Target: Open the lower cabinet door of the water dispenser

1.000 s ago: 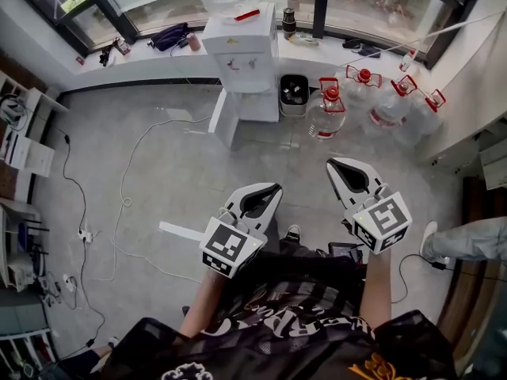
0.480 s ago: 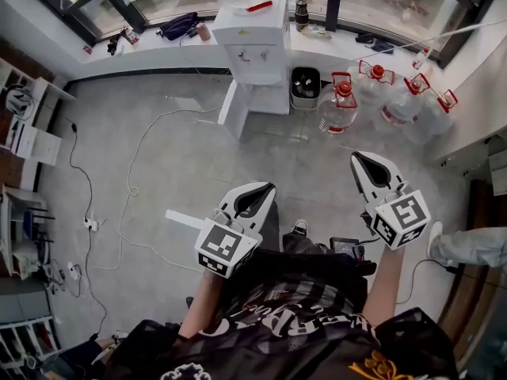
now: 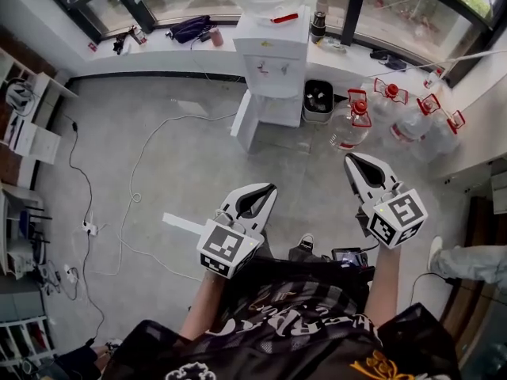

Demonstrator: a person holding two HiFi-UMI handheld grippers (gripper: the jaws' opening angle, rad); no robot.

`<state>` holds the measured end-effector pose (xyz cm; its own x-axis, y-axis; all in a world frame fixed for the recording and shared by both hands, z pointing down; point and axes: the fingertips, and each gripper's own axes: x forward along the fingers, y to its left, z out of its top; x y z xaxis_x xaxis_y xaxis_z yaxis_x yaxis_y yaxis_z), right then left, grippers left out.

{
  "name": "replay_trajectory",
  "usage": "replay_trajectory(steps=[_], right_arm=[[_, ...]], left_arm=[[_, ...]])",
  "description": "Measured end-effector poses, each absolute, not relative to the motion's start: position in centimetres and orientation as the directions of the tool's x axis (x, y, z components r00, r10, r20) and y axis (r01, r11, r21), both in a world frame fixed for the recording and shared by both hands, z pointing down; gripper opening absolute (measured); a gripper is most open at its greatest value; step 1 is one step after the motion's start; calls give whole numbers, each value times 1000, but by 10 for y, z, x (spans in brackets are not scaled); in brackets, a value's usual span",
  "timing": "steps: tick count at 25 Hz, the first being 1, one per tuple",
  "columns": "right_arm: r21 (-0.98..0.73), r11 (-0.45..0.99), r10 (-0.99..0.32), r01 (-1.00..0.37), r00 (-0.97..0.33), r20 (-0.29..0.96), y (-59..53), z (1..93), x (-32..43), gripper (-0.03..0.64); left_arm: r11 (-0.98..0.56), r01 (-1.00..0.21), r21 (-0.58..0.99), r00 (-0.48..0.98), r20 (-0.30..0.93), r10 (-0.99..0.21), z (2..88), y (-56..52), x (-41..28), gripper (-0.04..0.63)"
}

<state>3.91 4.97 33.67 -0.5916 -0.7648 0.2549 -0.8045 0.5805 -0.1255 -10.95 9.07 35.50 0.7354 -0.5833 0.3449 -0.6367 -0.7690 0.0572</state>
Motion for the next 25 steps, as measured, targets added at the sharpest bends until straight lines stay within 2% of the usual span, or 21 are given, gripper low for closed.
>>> replay_trajectory(steps=[7,25], right_arm=[[-107,639,-709,-761,-638,300,41,345,-2,12],[-91,668,-678,-738,-655,332,64,346,-5,12]], left_arm=[[-746,-660,84,728,314,-609,351,59,-133,17],[-749,-655,101,736,310,-602,356,89,-119,17]])
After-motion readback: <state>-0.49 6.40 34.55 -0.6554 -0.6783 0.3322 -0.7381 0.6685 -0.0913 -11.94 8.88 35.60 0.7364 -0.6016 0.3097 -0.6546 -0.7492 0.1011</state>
